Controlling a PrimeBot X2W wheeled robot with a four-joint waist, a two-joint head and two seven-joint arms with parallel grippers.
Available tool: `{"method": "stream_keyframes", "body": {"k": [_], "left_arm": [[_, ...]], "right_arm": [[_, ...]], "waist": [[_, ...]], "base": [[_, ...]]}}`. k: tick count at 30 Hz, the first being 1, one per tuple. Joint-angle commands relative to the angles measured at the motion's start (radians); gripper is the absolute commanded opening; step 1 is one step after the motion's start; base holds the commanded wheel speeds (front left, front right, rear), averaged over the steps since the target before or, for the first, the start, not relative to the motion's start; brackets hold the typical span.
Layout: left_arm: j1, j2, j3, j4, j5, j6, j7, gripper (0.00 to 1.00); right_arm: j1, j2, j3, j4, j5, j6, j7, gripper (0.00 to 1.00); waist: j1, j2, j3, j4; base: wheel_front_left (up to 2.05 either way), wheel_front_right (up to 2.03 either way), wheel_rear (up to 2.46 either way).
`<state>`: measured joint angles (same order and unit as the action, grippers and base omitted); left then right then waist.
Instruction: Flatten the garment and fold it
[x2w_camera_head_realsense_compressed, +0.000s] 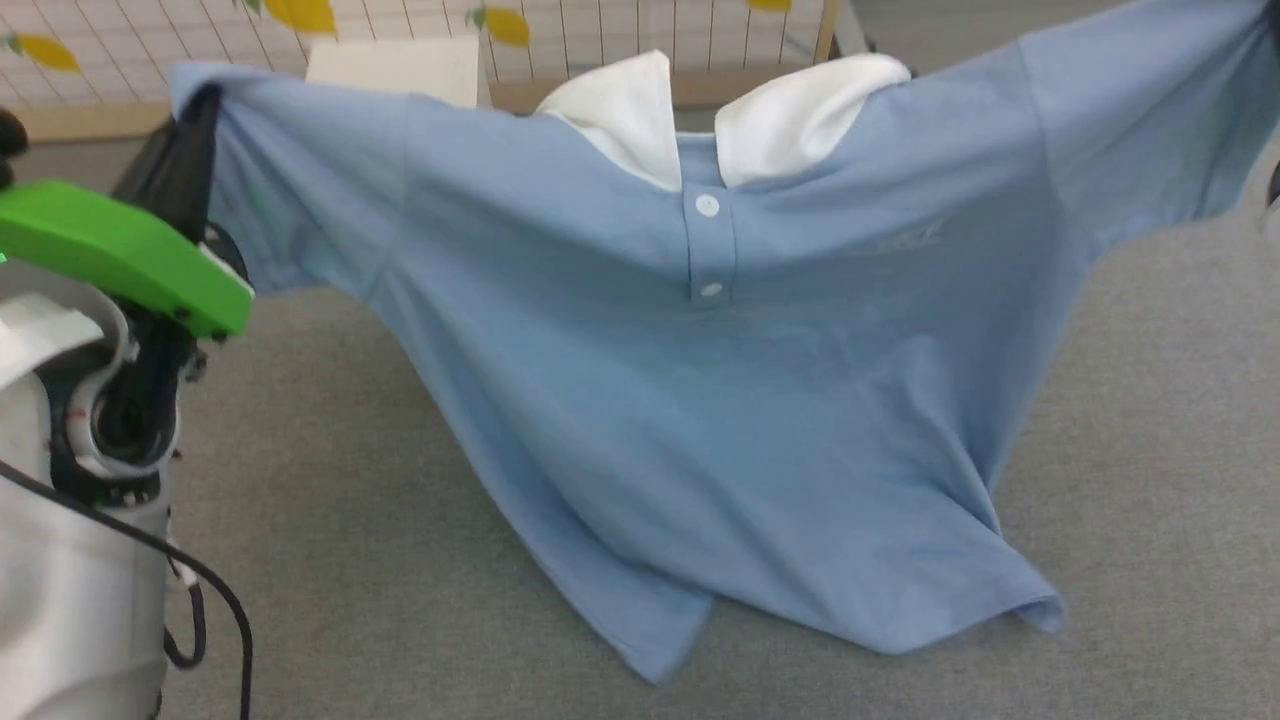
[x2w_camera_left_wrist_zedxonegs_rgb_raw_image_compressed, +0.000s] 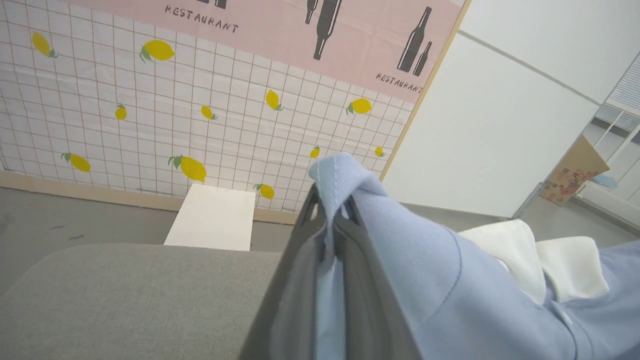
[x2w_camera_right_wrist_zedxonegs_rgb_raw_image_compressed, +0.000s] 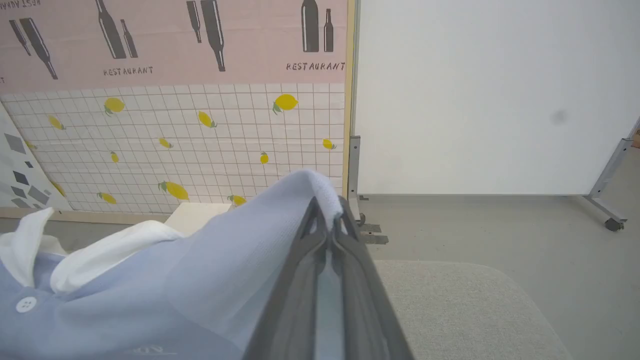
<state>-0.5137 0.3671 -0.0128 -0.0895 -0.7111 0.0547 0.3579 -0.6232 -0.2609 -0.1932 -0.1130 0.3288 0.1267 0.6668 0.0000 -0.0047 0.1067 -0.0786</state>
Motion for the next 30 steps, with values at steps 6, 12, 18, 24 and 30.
{"method": "stream_keyframes", "body": {"k": [6,12,18,24,30], "left_arm": [[-0.143,0.014,-0.026,0.078,0.026,-0.022,-0.007,0.0],[-0.37,0.047,-0.071,0.23,0.07,-0.06,0.012,0.0],[-0.633,0.081,-0.11,0.392,0.129,-0.091,0.017,0.0],[-0.878,0.115,-0.115,0.488,0.188,-0.107,-0.062,0.0],[-1.041,0.136,-0.111,0.56,0.223,-0.123,-0.172,0.0]], "right_arm": [[-0.099,0.033,-0.034,0.002,0.02,0.004,0.025,0.0],[-0.251,0.071,-0.039,0.076,-0.022,0.004,0.087,0.0],[-0.485,0.131,-0.047,0.184,-0.158,0.004,0.101,0.0],[-0.75,0.185,-0.097,0.266,-0.318,0.004,0.025,0.0],[-0.931,0.209,-0.159,0.332,-0.412,0.004,-0.091,0.0]], "waist": [[0.0,0.0047,-0.031,0.014],[0.0,0.0047,0.051,0.02],[0.0,0.0047,0.186,0.012],[0.0,0.0047,0.328,0.002],[0.0,0.0047,0.423,-0.004]], "base": [[0.0,0.0,0.0],[0.0,0.0,0.0],[0.0,0.0,0.0],[0.0,0.0,0.0],[0.0,0.0,0.0]]}}
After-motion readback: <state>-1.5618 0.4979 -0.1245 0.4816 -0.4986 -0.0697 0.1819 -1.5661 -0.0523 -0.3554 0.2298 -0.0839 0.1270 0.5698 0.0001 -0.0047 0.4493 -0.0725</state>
